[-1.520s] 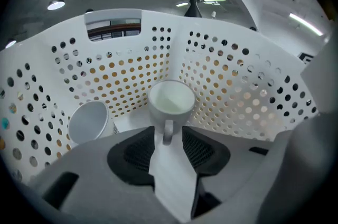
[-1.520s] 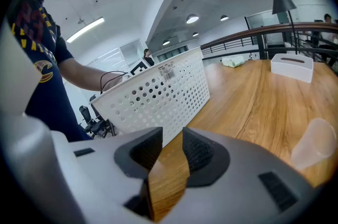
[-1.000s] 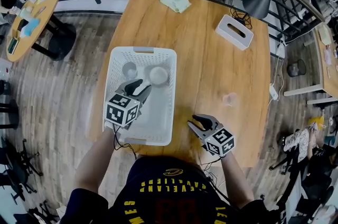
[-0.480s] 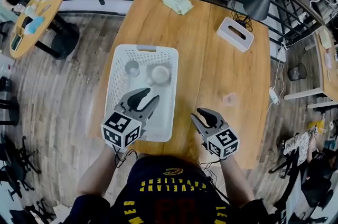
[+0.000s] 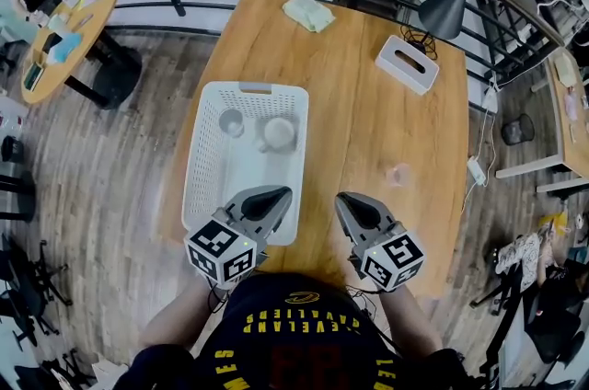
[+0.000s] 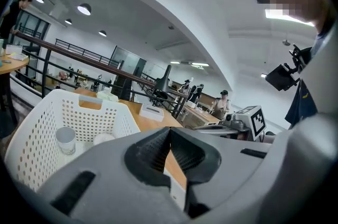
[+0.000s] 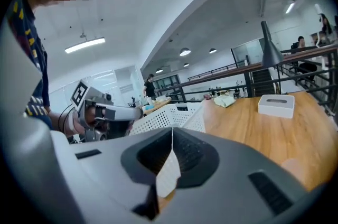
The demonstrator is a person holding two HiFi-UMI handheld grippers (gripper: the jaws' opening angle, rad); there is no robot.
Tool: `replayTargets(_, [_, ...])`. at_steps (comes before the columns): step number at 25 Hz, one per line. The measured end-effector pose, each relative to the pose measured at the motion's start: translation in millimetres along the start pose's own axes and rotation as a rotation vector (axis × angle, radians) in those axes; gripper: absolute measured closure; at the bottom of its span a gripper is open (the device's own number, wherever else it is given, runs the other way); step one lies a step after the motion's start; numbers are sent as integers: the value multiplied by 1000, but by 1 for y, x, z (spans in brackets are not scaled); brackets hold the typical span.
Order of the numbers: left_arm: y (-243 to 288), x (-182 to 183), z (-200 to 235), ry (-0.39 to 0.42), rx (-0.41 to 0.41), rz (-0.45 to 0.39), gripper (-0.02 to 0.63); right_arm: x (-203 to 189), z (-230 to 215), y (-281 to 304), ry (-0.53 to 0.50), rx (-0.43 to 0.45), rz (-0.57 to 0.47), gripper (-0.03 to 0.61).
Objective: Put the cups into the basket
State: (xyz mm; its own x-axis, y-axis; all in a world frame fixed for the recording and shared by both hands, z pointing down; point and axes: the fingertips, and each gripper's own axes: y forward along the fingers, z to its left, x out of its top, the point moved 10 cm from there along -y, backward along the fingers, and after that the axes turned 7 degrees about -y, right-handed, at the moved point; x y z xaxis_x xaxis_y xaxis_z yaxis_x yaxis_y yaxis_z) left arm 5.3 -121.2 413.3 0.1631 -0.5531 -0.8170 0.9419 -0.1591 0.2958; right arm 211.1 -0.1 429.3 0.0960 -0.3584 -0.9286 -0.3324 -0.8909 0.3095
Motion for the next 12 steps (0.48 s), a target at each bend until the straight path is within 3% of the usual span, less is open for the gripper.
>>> replayTargets(5, [2, -9, -16, 0, -39, 26, 603, -2, 11, -5, 18, 58, 3, 566])
replayTargets(12, [3, -24, -29, -28, -48, 43, 603, 1, 14, -17, 6, -3, -39, 565])
